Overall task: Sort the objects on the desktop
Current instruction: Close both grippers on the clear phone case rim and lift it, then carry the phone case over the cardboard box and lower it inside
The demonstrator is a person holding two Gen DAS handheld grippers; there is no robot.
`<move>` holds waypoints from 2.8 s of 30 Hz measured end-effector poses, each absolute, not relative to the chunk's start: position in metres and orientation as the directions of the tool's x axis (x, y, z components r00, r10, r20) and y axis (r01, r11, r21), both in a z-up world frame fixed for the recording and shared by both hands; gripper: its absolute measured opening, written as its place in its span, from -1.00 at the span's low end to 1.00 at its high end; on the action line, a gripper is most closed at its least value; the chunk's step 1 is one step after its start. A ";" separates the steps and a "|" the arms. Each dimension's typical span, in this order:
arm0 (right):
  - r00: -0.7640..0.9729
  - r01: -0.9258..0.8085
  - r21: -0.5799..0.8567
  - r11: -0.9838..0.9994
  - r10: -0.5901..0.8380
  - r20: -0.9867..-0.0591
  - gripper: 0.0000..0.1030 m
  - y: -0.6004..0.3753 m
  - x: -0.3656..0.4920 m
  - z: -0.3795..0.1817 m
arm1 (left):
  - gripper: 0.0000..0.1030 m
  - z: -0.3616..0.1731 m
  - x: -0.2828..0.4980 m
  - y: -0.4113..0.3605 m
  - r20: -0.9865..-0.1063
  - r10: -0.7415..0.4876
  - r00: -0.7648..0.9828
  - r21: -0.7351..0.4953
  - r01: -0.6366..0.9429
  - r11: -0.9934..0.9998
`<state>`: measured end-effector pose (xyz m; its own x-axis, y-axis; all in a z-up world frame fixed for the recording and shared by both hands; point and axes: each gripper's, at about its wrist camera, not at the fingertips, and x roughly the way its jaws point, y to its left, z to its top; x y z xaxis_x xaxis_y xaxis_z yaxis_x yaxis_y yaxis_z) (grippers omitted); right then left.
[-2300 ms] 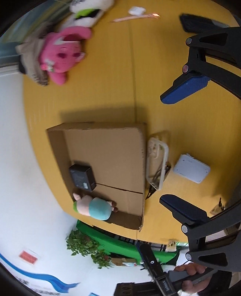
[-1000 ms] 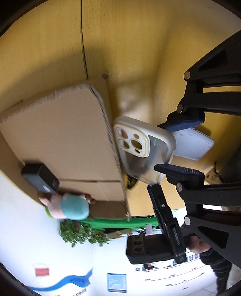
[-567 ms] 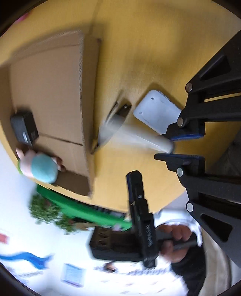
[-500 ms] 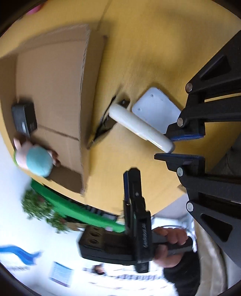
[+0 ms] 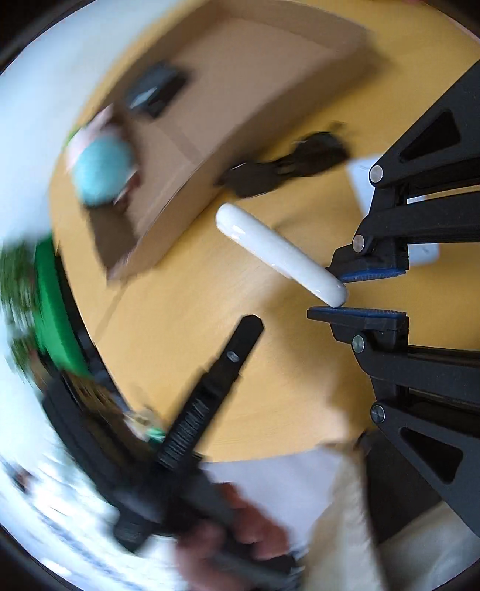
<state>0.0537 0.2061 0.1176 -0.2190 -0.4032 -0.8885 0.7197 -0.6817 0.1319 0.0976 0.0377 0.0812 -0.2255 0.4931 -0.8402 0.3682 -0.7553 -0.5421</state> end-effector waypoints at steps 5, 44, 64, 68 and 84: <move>-0.187 0.843 0.041 -0.536 -0.364 -0.912 -0.53 0.153 0.055 0.101 | -0.36 0.076 0.116 0.000 -0.853 0.468 -0.229 -0.520 0.424 -0.741; -0.091 0.128 0.235 -0.964 -0.247 -0.965 -0.83 0.252 -0.040 0.037 | -0.89 0.034 0.099 0.086 -0.904 0.426 0.029 -0.420 0.121 -0.899; -0.507 0.098 0.296 -0.950 -0.303 -0.807 -0.85 0.319 -0.053 0.212 | -0.88 0.193 0.026 0.111 -0.868 0.390 -0.307 -0.403 -0.023 -0.915; -0.542 0.067 0.293 -0.954 -0.281 -0.792 -0.86 0.345 -0.058 0.227 | -0.88 0.206 0.012 0.136 -0.854 0.402 -0.331 -0.404 -0.065 -0.912; -0.535 0.021 0.238 -0.971 -0.212 -0.818 -0.86 0.389 -0.128 0.235 | -0.87 0.210 -0.069 0.144 -0.843 0.421 -0.335 -0.414 -0.095 -0.905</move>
